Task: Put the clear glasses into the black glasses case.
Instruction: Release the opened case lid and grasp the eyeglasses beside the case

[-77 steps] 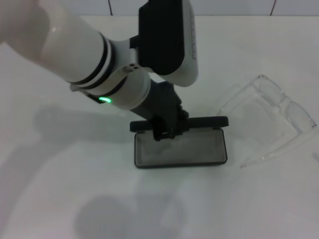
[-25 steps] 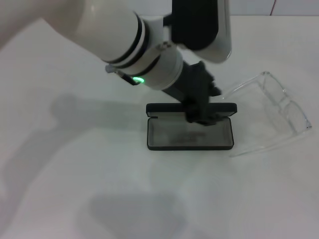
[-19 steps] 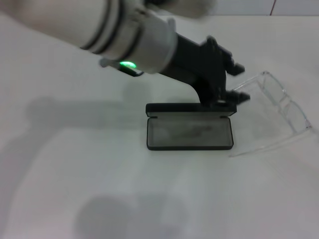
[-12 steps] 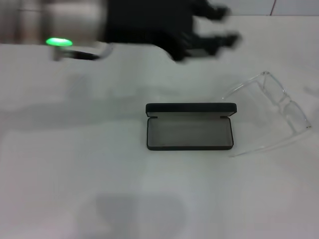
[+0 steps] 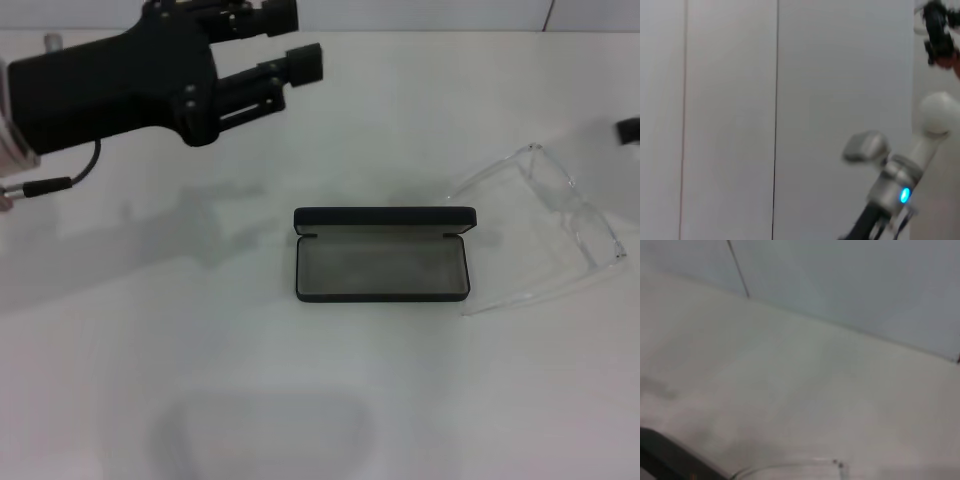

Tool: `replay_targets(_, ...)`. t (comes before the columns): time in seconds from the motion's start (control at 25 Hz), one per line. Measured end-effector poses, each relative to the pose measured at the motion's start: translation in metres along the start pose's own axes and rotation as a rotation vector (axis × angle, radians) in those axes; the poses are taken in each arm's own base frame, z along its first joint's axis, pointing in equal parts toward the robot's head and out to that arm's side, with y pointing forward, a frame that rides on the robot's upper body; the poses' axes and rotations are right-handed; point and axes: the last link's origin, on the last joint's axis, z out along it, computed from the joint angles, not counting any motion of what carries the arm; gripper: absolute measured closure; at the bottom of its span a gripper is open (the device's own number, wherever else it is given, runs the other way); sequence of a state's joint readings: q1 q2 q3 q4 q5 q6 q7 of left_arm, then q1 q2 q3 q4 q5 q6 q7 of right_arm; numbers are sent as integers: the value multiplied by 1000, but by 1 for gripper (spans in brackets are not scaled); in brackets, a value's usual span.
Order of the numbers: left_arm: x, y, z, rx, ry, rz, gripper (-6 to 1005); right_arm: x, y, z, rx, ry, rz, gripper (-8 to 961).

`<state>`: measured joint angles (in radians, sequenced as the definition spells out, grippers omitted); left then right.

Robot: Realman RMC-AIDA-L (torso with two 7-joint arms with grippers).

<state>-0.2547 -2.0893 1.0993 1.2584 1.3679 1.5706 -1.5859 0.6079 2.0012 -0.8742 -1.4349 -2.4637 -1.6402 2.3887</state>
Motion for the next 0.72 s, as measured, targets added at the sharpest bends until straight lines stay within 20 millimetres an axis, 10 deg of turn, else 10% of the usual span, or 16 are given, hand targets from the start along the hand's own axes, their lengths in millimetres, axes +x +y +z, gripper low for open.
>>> replay_targets(0.32, -17, 3, -24, 14, 172, -15, 504, -32, 10, 61, 1, 174, -4, 246)
replay_targets(0.72, -31, 4, -28, 23, 194, -57, 508, -27, 13, 83, 27, 265, -9, 256)
